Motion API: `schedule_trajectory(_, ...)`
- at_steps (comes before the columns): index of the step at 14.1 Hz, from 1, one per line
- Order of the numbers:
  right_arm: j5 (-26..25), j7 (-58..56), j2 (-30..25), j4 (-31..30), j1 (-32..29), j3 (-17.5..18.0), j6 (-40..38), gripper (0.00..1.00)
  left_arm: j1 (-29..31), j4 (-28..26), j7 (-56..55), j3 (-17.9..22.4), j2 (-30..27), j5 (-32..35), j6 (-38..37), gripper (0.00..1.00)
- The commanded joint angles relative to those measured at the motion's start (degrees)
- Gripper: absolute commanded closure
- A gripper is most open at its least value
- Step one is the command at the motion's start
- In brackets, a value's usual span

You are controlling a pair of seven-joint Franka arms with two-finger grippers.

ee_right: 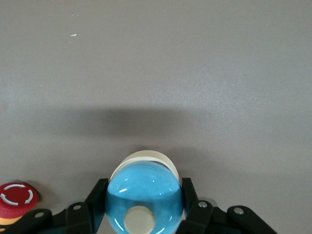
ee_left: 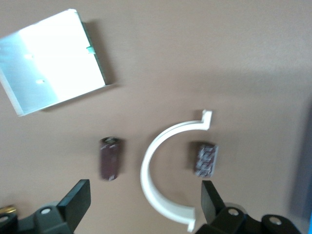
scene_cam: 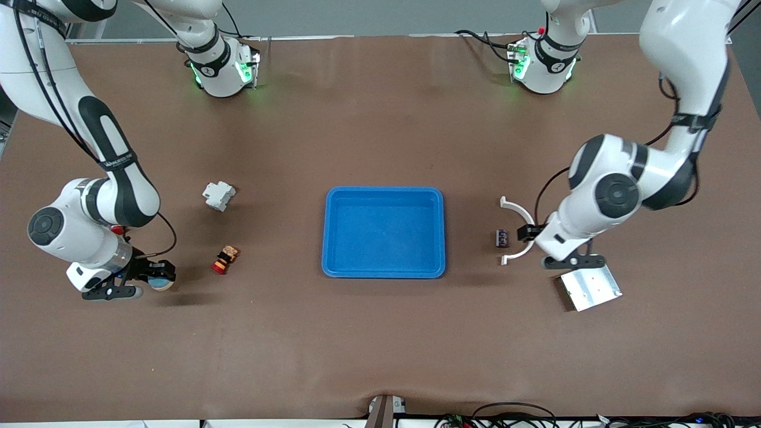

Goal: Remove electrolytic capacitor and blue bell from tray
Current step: 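Release the capacitor beside the clip and retract the left gripper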

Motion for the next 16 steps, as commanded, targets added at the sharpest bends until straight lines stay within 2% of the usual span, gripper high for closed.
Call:
schedule_trajectory(1, 2.0, -3.2, 0.3, 1.6, -3.0, 1.6, -3.9, 1.0, 11.7, -1.7, 10.3, -6.7, -5.6, -4.8, -5.4, 0.0)
schedule_trajectory(3, 2.1, -3.8, 0.3, 3.2, -4.6, 1.6, -8.3, 1.0, 18.8, -1.7, 17.7, -9.0, -8.1, -7.4, -9.2, 0.0)
schedule_trajectory(7, 2.1, -10.0, 0.4, 3.9, -7.5, 1.5, -8.9, 1.0, 26.6, -1.9, 28.2, -9.2, -13.5, -10.8, -13.7, 0.0)
schedule_trajectory(11, 2.1, -10.7, 2.9, 4.6, -8.4, 1.5, -8.7, 1.0, 28.7, -4.1, 28.8, -9.1, -18.9, -11.5, -14.5, 0.0)
schedule_trajectory(14, 2.0, -10.6, 5.1, 6.4, -7.7, 1.4, -8.8, 1.0, 28.8, -6.1, 28.9, -8.8, -25.3, -14.9, -13.0, 0.0)
schedule_trajectory(16, 1.7, -10.8, 7.0, 7.8, -7.6, 1.4, -8.8, 1.0, 28.8, -6.4, 28.8, -8.2, -27.4, -16.9, -11.4, 0.0)
